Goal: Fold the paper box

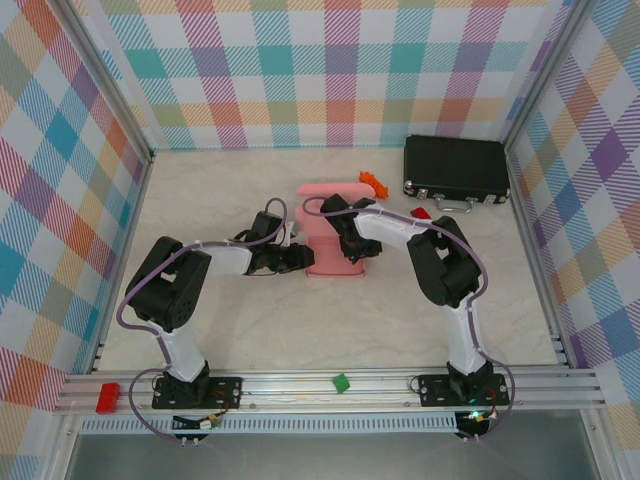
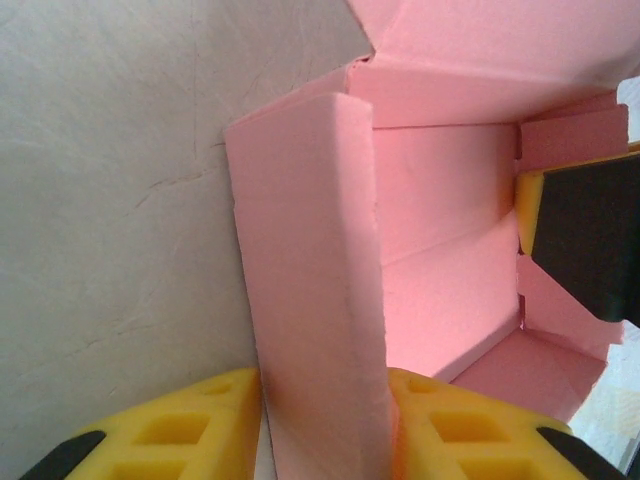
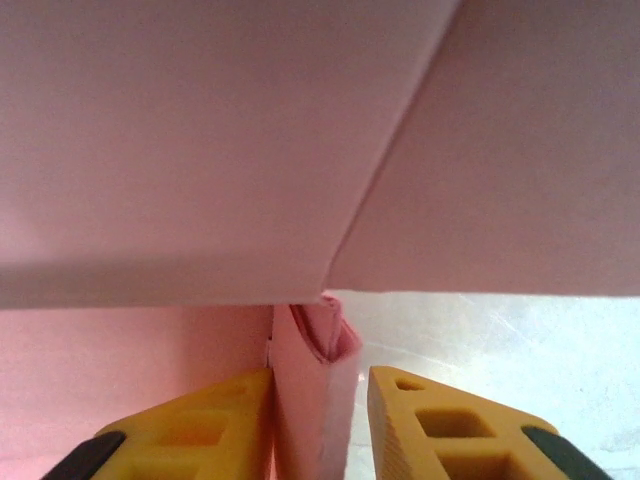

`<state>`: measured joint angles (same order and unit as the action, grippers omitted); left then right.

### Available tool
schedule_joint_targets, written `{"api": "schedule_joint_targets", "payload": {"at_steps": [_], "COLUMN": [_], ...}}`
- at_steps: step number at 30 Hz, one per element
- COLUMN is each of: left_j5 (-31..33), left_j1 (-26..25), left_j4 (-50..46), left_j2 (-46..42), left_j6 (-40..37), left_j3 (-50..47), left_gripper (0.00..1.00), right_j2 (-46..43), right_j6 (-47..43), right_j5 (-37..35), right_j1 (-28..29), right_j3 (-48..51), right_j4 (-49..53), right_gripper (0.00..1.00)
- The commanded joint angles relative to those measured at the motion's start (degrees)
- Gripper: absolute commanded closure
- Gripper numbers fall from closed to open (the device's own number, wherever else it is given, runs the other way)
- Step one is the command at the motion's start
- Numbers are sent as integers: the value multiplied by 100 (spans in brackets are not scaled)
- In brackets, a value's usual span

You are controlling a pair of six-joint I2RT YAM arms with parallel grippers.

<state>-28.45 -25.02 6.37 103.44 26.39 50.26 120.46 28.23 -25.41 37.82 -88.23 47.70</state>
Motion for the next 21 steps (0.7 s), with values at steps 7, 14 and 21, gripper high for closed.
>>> {"api": "schedule_joint_targets", "payload": {"at_steps": [7,14,21], "left_j5": [6,-80,-51], "left_j1": [-21,-20,-36], "left_j4": [-215,-197,-249], "left_j2": [-113,-140,-192], "left_j6": [47,35,25], "left_j3": [-25,-11,-16], "left_gripper": [65,72,73], "right_j2": [-382,-319,-326], "right_j6": [183,174,192], "right_j5": [8,112,132], "right_j1": [-56,-62,-64], "right_j3": [60,-11,5], "right_j4": [113,109,88], "right_gripper": [65,62,60]}}
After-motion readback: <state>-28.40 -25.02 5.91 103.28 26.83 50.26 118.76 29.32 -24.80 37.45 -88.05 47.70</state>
